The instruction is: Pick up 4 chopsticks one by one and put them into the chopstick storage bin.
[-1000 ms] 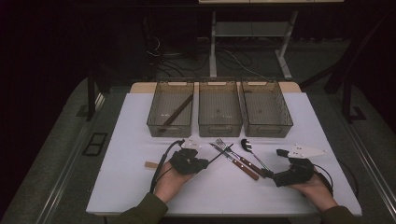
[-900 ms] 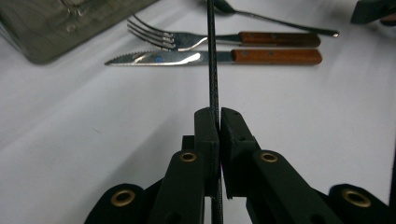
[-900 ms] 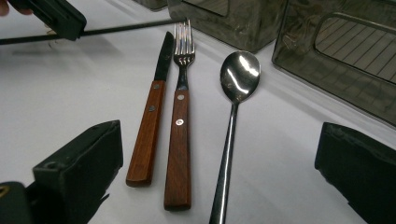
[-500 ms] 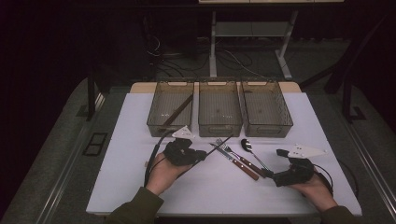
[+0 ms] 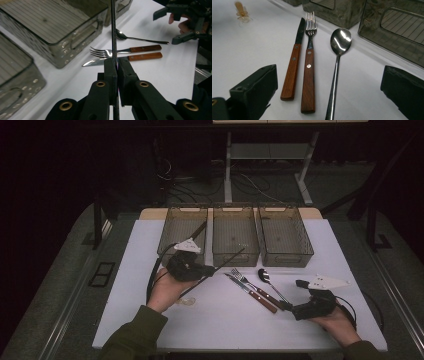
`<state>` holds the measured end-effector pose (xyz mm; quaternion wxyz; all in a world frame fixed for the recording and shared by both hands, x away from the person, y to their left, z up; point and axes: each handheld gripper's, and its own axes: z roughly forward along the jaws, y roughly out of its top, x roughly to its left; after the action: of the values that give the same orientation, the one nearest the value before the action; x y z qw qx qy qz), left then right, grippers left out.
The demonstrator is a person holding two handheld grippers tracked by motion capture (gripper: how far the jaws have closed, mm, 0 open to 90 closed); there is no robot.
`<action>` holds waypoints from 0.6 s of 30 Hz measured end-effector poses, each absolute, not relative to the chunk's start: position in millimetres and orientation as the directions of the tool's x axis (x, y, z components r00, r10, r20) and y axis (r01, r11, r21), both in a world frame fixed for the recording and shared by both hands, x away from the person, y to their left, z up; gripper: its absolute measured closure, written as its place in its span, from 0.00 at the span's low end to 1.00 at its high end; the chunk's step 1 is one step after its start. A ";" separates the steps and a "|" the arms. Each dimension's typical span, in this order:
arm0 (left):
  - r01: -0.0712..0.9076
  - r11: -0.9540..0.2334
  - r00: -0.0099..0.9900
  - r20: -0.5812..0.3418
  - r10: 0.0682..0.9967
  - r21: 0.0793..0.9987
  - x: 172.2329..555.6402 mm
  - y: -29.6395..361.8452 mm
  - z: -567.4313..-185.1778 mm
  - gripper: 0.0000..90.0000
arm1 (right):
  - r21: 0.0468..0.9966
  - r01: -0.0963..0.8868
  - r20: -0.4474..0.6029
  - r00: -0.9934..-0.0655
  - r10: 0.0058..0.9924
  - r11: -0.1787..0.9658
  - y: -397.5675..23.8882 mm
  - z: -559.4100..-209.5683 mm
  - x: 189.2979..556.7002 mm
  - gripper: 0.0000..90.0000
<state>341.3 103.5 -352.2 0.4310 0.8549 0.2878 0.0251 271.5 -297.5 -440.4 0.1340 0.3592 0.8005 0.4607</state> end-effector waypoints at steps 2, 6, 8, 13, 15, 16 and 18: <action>0.474 -0.460 0.830 -0.205 0.519 0.751 345.0 105.5 -350.5 0.95 | 0.834 0.452 0.117 -0.706 0.698 0.317 -297.4 -440.4 271.5 0.01; 0.478 -0.459 0.824 -0.201 0.529 0.749 354.5 110.1 -346.2 0.95 | 0.832 0.456 0.120 -0.705 0.699 0.317 -297.0 -440.4 271.3 0.01; 0.474 -0.466 0.825 -0.193 0.530 0.747 358.6 111.6 -344.0 0.95 | 0.832 0.454 0.117 -0.706 0.699 0.318 -296.9 -440.6 271.6 0.01; 0.479 -0.455 0.815 -0.188 0.548 0.750 370.9 117.7 -335.0 0.95 | 0.833 0.452 0.117 -0.707 0.698 0.318 -297.0 -440.7 271.7 0.01; 0.477 -0.453 0.813 -0.182 0.554 0.753 376.3 120.6 -330.8 0.95 | 0.833 0.453 0.118 -0.707 0.698 0.318 -297.1 -440.7 271.9 0.01; 0.478 -0.449 0.810 -0.181 0.558 0.755 379.1 122.2 -328.7 0.95 | 0.833 0.453 0.118 -0.707 0.698 0.318 -297.1 -440.7 271.9 0.01; 0.480 -0.443 0.804 -0.177 0.568 0.757 384.8 125.1 -324.2 0.95 | 0.833 0.452 0.117 -0.707 0.698 0.319 -296.9 -440.8 271.9 0.01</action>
<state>384.8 125.1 -324.2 0.4276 0.8480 0.3089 0.0514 271.9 -296.9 -440.8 0.1333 0.3588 0.8010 0.4602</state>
